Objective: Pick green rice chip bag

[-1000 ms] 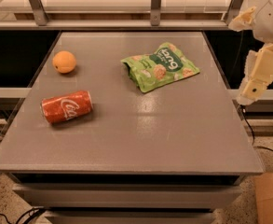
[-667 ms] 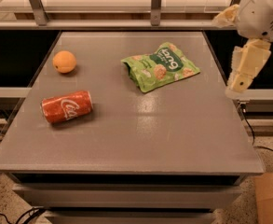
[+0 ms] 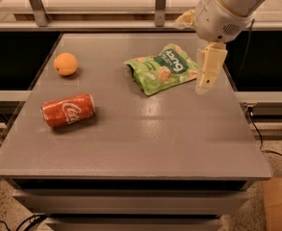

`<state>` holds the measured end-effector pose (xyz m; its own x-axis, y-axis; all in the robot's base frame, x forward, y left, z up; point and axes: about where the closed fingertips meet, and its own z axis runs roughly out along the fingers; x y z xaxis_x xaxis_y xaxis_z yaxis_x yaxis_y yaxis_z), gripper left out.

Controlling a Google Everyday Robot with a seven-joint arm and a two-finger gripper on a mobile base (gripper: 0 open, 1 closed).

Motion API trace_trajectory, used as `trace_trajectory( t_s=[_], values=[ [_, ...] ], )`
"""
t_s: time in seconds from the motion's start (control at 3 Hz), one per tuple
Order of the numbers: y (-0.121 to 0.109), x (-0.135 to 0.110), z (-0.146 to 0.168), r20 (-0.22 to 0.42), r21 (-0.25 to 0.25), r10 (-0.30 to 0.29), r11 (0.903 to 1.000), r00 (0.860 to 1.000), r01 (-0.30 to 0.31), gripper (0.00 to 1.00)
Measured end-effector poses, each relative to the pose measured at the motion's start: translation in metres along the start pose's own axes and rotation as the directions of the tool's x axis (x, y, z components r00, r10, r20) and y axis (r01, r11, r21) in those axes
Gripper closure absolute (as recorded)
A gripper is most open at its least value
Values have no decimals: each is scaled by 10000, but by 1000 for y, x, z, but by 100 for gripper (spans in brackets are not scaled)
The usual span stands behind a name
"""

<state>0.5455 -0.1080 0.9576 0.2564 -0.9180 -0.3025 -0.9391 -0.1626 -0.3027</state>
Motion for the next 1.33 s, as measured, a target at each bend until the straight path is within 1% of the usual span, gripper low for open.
trace_trajectory(
  t_s=[0.33, 0.67, 1.0, 1.33],
  values=[
    [0, 0, 0, 1, 3, -2, 10000, 10000, 2, 0],
    [-7, 1, 1, -474, 140, -370, 9992, 9982, 377, 0],
    [-28, -5, 11, -909, 153, -1661, 9856, 9819, 1682, 0],
    [-49, -13, 26, -1011, 133, -3099, 9497, 9454, 3127, 0]
  ],
)
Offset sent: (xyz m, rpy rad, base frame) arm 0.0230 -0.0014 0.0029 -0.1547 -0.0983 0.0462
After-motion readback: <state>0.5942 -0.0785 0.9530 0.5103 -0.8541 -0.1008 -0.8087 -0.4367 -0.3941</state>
